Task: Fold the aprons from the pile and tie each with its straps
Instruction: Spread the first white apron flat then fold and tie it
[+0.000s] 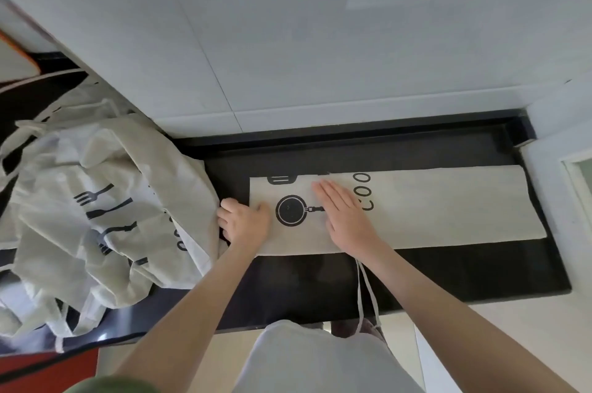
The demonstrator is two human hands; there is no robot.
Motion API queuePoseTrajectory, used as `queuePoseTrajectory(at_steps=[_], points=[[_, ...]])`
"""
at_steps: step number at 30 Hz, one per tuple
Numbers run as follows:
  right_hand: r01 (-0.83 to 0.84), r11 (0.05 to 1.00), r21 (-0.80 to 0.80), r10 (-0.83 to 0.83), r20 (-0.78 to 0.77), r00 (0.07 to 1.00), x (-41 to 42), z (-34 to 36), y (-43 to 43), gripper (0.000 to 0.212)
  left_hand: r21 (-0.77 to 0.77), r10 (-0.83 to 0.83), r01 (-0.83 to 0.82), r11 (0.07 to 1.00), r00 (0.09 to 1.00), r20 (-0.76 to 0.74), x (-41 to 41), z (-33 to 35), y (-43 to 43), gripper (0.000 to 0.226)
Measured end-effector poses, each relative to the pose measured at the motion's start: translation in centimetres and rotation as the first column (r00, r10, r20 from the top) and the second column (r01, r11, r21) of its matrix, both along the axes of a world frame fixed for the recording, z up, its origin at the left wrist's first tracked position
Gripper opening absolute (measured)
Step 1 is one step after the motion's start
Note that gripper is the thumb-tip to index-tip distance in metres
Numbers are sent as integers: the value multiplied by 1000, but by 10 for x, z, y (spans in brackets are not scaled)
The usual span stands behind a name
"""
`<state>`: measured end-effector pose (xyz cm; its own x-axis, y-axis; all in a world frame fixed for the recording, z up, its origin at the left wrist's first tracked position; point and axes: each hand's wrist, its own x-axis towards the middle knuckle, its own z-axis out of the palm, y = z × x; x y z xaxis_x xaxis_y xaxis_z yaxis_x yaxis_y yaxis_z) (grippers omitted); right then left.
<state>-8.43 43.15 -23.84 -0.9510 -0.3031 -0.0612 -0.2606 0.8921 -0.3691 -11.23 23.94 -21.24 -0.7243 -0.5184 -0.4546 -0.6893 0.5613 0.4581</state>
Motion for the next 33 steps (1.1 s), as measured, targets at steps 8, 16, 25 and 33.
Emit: queuePoseTrajectory(at_steps=[8, 16, 25, 33], points=[[-142, 967, 211, 59, 358, 932, 2, -1, -35, 95, 347, -456, 336, 875, 812, 364, 2, 11, -50, 45], [-132, 962, 239, 23, 409, 912, 1, 8, -39, 89, 366, -551, 442, 819, 783, 289, 16, 12, -65, 56], [-215, 938, 271, 126, 313, 941, 13, 8, -47, 72, 411, -456, 329, 850, 850, 263, 21, 17, -56, 40], [-95, 991, 98, 35, 493, 869, 17, 14, -72, 60, 422, -401, 342, 840, 914, 57, 17, 19, -33, 18]])
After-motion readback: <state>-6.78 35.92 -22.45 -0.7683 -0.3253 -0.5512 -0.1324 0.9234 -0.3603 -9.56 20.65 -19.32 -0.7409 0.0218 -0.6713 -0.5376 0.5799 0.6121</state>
